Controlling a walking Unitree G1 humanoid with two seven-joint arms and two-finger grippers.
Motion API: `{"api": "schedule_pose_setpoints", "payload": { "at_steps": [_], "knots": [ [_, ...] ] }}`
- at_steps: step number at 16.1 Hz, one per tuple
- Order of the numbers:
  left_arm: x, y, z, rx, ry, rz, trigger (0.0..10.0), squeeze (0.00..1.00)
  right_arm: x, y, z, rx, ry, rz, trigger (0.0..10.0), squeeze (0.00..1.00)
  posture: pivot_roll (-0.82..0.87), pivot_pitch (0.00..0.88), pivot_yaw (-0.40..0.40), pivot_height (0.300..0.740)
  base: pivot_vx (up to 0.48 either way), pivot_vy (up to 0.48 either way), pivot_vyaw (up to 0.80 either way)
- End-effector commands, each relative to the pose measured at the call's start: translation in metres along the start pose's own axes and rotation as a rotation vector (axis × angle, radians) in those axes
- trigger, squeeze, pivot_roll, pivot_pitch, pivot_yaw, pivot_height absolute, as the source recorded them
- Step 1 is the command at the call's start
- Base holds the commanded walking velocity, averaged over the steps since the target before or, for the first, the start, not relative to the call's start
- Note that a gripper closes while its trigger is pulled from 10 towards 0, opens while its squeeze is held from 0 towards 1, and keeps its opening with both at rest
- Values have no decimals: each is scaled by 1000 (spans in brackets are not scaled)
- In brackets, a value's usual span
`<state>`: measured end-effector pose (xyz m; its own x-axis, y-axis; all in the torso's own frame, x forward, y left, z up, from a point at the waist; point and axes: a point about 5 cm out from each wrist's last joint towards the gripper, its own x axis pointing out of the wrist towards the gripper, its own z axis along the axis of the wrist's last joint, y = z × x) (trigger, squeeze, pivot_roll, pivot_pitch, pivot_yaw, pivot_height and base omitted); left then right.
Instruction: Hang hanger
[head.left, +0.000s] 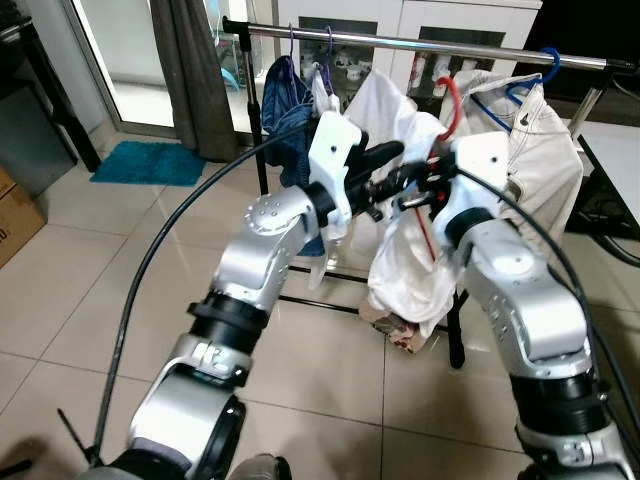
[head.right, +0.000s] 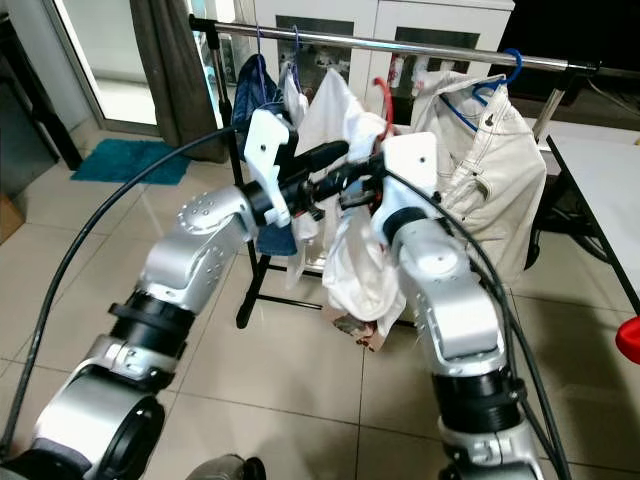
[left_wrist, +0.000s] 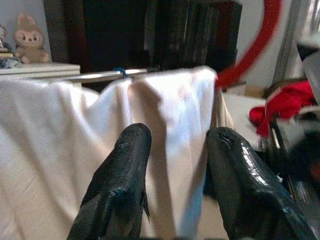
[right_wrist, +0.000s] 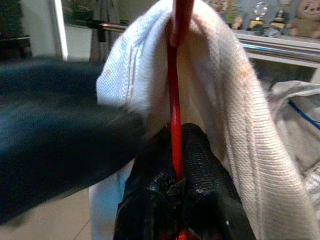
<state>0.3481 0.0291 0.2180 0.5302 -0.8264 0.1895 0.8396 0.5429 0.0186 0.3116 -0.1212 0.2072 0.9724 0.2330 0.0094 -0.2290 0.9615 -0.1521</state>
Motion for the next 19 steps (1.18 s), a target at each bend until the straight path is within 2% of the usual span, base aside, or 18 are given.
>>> {"api": "schedule_pose_setpoints", "payload": {
  "at_steps": [1,4,6,10,19],
  "knots": [
    [3,3,5,-7,-21,3,0,0,-2,5,6,-7,-23,19,10000,0,-10,0,32,740,0,0,0],
    [5,-1,-2,-39,5,-56,0,0,-3,10,6,-7,-25,34,10000,0,-12,0,40,740,0,0,0],
    [6,1,-4,-32,19,-50,0,0,-4,10,6,-12,-26,36,10000,0,-14,0,42,740,0,0,0],
    [3,2,-1,-59,-29,-44,0,0,-6,9,4,-15,-18,29,10000,0,-16,0,45,740,0,0,0],
    [-6,3,-5,-84,-39,-52,0,0,-7,9,-1,-21,1,38,10000,0,-12,0,25,740,0,0,0]
  ]
}}
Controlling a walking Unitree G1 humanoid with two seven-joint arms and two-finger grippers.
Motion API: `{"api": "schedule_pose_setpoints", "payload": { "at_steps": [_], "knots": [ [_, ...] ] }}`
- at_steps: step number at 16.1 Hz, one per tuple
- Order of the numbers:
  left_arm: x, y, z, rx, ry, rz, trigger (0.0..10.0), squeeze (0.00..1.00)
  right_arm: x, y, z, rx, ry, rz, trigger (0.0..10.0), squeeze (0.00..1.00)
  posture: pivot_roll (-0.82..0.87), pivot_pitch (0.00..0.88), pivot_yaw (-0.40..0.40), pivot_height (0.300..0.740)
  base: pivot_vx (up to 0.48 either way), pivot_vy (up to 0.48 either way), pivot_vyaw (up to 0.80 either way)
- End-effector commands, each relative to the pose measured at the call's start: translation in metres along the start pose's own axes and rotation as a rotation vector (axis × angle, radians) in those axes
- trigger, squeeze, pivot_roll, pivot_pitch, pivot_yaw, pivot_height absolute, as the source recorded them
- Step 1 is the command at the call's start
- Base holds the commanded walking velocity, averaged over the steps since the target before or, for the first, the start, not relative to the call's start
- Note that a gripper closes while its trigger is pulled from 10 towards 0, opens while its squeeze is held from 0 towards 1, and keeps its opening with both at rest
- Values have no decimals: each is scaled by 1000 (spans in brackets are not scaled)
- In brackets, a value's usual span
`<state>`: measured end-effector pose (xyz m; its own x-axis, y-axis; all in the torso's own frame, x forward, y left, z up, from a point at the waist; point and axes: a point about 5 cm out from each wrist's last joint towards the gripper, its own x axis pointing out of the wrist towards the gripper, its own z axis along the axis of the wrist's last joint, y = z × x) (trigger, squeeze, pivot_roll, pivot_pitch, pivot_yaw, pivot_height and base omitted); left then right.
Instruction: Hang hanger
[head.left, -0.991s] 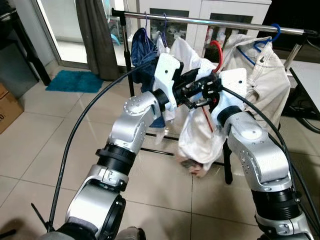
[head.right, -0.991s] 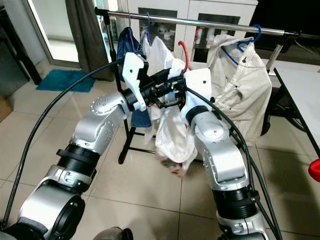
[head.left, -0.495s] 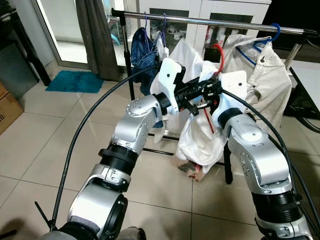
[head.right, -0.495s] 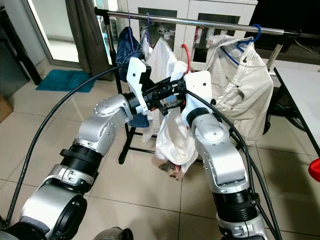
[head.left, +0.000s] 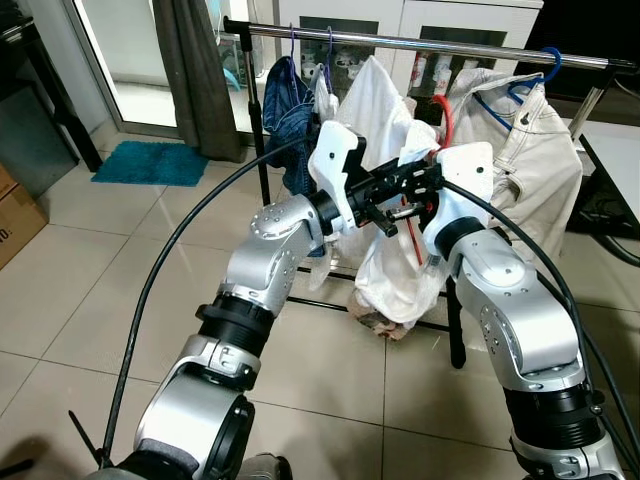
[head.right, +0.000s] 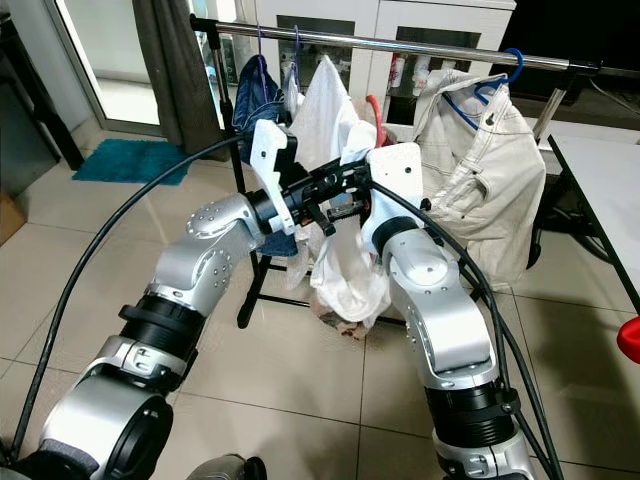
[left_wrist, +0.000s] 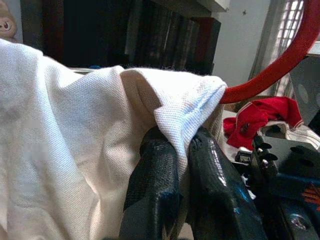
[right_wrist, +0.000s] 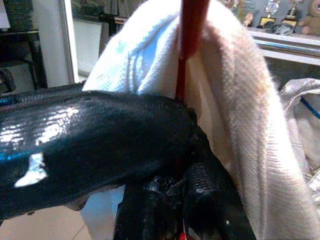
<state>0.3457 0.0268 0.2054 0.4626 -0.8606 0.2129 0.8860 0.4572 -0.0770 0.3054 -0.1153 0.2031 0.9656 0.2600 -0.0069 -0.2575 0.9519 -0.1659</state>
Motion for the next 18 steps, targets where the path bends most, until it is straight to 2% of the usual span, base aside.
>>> {"api": "schedule_pose_setpoints", "payload": {
  "at_steps": [1,3,7,8,9,10,14,15,17,18],
  "knots": [
    [-6,6,7,41,-5,25,0,0,-3,1,2,-8,-10,8,10000,0,-12,0,25,740,0,0,0],
    [-14,12,4,90,39,35,0,0,-2,-1,3,-13,-9,23,10000,0,-11,0,19,740,0,0,0],
    [-28,18,8,106,82,-29,0,0,-4,-4,5,-19,-18,70,10000,0,-11,0,16,740,0,0,0],
    [-29,22,8,144,101,9,10000,0,-4,-5,5,-20,-18,72,10000,0,-10,0,17,740,0,0,0],
    [-29,23,9,152,97,25,10000,0,-4,-5,5,-20,-18,72,10000,0,-10,0,17,740,0,0,0],
    [-28,24,9,129,78,36,10000,1000,-4,-5,5,-20,-18,71,10000,0,-11,0,18,740,0,0,0],
    [-28,22,8,131,70,51,10000,1000,-3,-5,6,-12,-18,72,10000,0,-11,0,22,740,0,0,0],
    [-29,23,7,117,70,60,10000,0,-4,-5,6,-11,-18,71,10000,0,-12,0,24,740,0,0,0],
    [-32,24,6,117,71,62,9882,0,-4,-6,5,-8,-15,64,10000,0,-12,0,25,740,0,0,0],
    [-33,23,6,118,70,62,3216,0,-4,-6,5,-8,-13,63,10000,0,-11,0,27,740,0,0,0]
  ]
}}
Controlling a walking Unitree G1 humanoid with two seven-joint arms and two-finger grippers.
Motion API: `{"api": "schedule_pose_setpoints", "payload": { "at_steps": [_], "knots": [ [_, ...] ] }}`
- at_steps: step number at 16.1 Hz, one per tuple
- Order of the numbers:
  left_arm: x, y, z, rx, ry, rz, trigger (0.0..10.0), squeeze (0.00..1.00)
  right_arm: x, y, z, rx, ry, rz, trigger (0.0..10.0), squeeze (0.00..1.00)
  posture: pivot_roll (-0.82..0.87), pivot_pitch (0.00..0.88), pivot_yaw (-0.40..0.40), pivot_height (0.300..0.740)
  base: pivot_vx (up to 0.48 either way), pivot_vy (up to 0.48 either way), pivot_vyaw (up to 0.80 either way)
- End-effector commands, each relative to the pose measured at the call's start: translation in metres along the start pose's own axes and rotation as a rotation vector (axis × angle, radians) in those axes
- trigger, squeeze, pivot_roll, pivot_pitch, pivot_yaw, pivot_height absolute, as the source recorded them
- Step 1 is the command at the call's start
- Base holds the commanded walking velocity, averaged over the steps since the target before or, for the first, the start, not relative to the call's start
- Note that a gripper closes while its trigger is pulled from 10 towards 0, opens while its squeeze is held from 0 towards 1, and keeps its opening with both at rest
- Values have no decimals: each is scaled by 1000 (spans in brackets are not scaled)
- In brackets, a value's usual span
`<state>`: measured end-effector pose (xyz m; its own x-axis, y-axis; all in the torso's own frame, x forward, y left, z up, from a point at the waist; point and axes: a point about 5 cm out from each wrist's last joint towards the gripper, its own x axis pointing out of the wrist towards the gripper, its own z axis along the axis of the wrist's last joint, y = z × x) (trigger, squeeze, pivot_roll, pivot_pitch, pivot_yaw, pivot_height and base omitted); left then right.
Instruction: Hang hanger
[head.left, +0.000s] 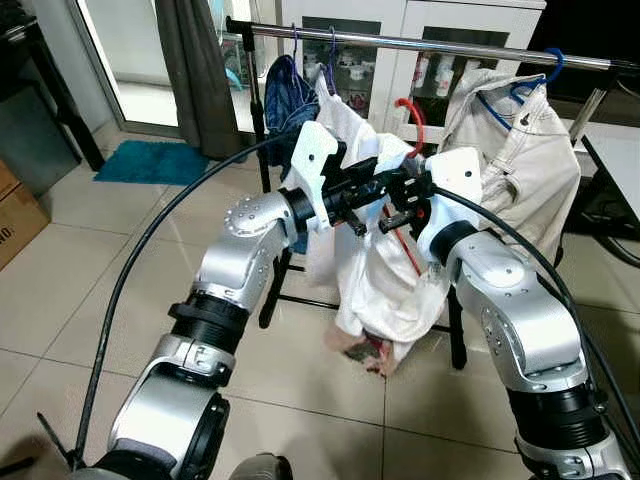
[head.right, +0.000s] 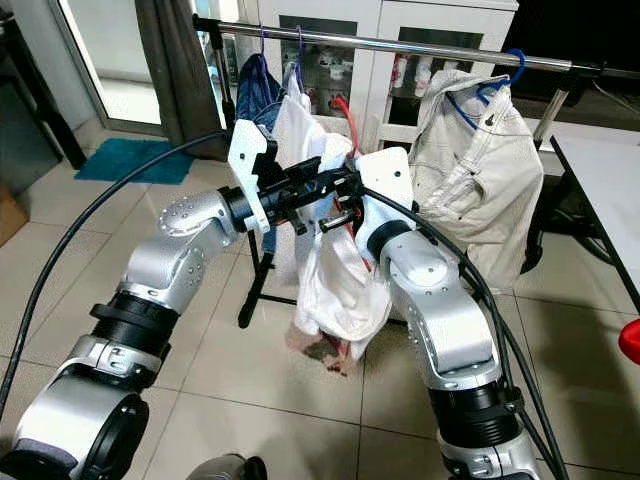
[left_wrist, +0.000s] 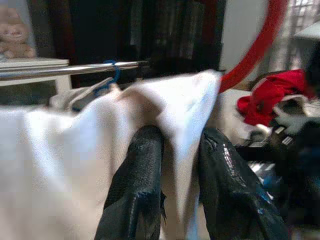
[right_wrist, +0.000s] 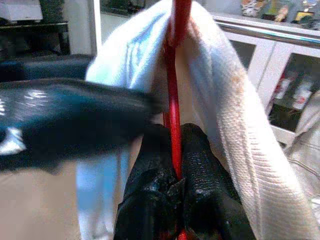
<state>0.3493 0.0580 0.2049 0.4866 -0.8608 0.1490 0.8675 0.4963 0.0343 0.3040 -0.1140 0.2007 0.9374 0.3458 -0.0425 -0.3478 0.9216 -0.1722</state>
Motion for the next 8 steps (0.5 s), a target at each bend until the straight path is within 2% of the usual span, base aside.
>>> {"api": "schedule_pose_setpoints", "payload": {
  "at_steps": [1,2,3,6,8],
  "knots": [
    [-7,6,-1,0,7,39,1373,0,-4,-8,7,0,-32,-33,10000,0,-11,0,27,740,0,0,0],
    [-8,6,-1,2,5,39,1137,0,-4,-8,6,1,-30,-33,10000,0,-10,0,27,740,0,0,0],
    [-11,3,-2,9,7,12,10000,0,-3,-8,6,8,-28,-36,10000,0,-10,0,28,740,0,0,0],
    [-18,6,-6,38,31,27,10000,0,-3,-10,5,9,-25,-40,10000,0,-7,0,28,740,0,0,0],
    [-17,3,-7,38,45,-1,10000,0,-3,-10,6,10,-26,-38,10000,0,-5,0,27,740,0,0,0]
  ]
}}
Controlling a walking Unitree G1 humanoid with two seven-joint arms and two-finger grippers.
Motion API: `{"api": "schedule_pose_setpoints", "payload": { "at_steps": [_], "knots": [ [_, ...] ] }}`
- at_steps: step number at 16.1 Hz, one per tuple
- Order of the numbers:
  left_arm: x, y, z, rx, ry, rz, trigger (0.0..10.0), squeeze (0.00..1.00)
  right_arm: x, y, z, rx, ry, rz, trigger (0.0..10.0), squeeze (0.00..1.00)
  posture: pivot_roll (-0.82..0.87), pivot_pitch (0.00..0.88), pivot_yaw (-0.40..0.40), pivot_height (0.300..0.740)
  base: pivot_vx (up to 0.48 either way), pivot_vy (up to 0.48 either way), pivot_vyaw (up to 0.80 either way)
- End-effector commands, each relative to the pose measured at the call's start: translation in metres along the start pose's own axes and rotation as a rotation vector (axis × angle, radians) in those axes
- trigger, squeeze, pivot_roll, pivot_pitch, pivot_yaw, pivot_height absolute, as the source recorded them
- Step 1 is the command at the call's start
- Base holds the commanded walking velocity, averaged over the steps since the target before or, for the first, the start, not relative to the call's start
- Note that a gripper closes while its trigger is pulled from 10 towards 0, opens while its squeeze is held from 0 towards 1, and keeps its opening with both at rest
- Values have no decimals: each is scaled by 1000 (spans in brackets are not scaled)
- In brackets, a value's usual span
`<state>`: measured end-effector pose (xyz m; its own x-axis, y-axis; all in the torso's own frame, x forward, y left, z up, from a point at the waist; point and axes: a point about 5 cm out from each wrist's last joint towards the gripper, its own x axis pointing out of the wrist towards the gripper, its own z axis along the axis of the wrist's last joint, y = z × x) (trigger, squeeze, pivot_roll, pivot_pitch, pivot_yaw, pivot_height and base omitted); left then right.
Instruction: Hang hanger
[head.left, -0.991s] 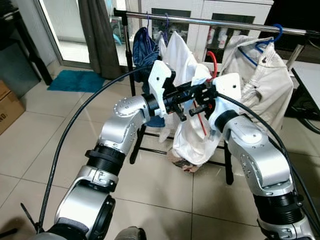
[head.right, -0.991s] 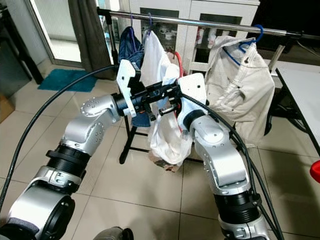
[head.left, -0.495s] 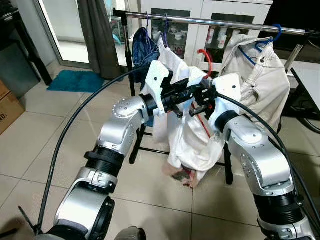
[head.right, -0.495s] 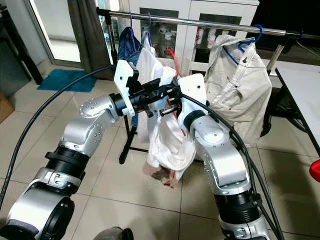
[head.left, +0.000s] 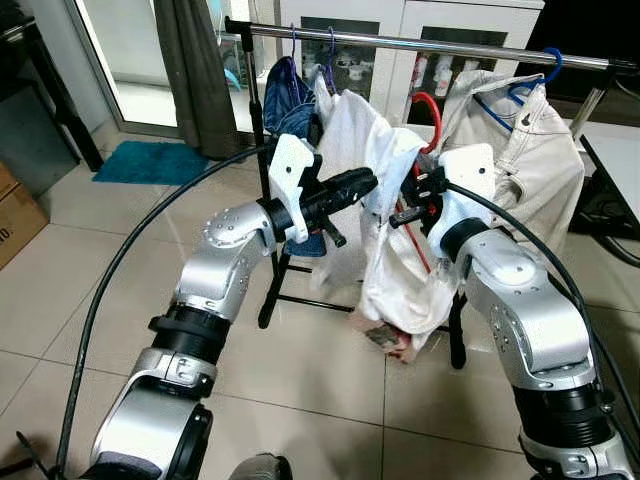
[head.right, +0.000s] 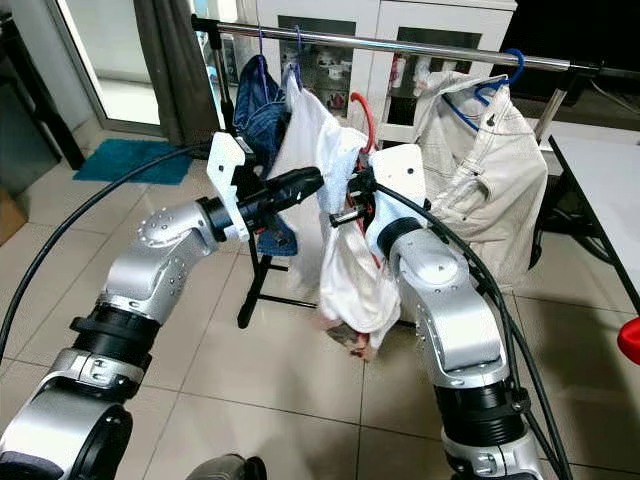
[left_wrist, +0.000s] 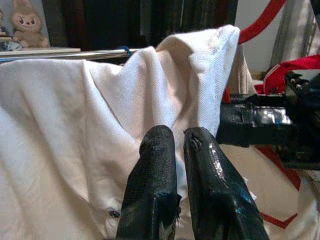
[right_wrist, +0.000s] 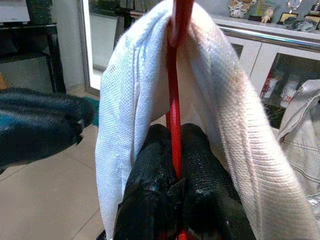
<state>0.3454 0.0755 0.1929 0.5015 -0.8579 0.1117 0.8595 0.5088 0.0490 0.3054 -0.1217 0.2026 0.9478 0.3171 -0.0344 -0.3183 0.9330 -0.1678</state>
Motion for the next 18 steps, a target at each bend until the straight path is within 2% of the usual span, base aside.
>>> {"api": "schedule_pose_setpoints", "payload": {
  "at_steps": [1,2,3,7,8,9,10,16,17,18],
  "knots": [
    [2,-3,2,21,9,-28,10000,0,-1,-2,5,5,-23,-5,10000,0,-5,0,27,740,0,0,0],
    [4,-5,2,24,7,-34,10000,0,-1,-1,6,5,-24,-5,10000,0,-6,0,29,740,0,0,0],
    [7,-7,5,0,-14,-52,10000,1000,-1,-1,6,5,-26,-7,10000,0,-6,0,29,740,0,0,0],
    [12,-7,7,51,-22,-54,10000,1000,-2,-2,6,5,-27,-13,10000,0,-12,0,38,740,0,0,0],
    [12,-6,7,64,-14,-47,10000,502,-1,-2,6,6,-28,-13,10000,0,-12,0,40,740,0,0,0],
    [13,-6,7,67,-10,-44,10000,502,-1,-2,6,6,-29,-14,10000,0,-12,0,40,740,0,0,0],
    [14,-5,7,73,-8,-33,10000,0,-1,-1,6,6,-29,-13,10000,0,-12,0,40,740,0,0,0],
    [27,-7,8,62,-9,-65,10000,0,0,2,9,9,-40,-7,10000,0,-18,0,52,740,0,0,0],
    [28,-7,8,64,-9,-63,6824,0,0,2,9,10,-40,-7,10000,0,-18,0,52,740,0,0,0],
    [28,-7,8,62,-12,-63,2824,0,-1,3,9,10,-40,-8,10000,0,-19,0,55,740,0,0,0]
  ]
}}
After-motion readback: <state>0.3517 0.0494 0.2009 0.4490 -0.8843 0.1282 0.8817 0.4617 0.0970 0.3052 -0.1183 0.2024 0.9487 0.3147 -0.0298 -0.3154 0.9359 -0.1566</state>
